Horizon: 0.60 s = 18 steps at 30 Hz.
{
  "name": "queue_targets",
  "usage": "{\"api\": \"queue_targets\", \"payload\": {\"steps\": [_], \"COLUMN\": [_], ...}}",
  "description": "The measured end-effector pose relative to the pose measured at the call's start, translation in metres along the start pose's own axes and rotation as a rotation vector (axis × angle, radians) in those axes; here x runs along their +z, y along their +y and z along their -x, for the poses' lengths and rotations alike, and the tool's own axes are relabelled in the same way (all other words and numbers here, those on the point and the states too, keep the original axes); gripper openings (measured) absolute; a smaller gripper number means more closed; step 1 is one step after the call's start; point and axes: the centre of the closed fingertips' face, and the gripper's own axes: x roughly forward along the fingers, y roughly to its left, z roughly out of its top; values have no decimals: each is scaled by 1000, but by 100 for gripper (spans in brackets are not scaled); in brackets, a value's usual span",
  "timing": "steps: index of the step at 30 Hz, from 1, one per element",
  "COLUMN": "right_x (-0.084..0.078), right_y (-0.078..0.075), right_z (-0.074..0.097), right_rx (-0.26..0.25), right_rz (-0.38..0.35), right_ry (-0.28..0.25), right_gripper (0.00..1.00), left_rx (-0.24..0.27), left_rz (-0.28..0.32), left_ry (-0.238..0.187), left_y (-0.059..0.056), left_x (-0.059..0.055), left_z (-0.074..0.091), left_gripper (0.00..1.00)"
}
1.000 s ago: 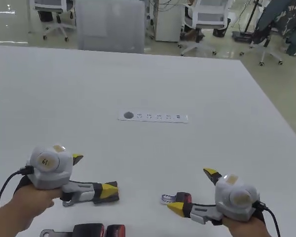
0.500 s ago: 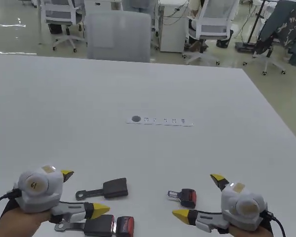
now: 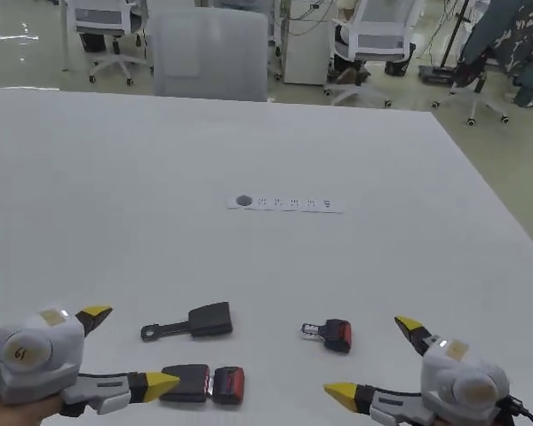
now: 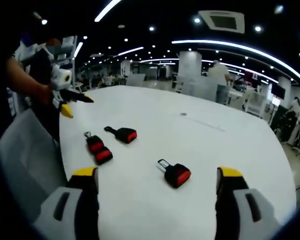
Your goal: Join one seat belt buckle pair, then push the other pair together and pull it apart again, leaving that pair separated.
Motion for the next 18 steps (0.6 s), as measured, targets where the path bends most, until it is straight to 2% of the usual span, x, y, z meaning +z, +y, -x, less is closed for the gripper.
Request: {"api": "queue_targets", "payload": {"steps": [6, 9, 11, 18], "right_x": [-8, -12, -12, -13], "right_y": [9, 9, 9, 13], "right_z": [11, 14, 15, 21], "right_rx": [-4, -7, -13, -26], "right_rz": [-5, -10, -14, -33], "right_ry": [2, 12, 10, -1], "right_gripper": [99, 99, 99, 98], "left_rx": [0, -4, 5, 9], "left_rz": [-7, 2, 9, 10], "left_ry": [-15, -3, -4, -4], "left_y": [-6, -8, -4, -9], "left_x": [1, -3, -7, -12], "left_z": [10, 12, 14, 24], "left_gripper": [100, 100, 100, 100]}}
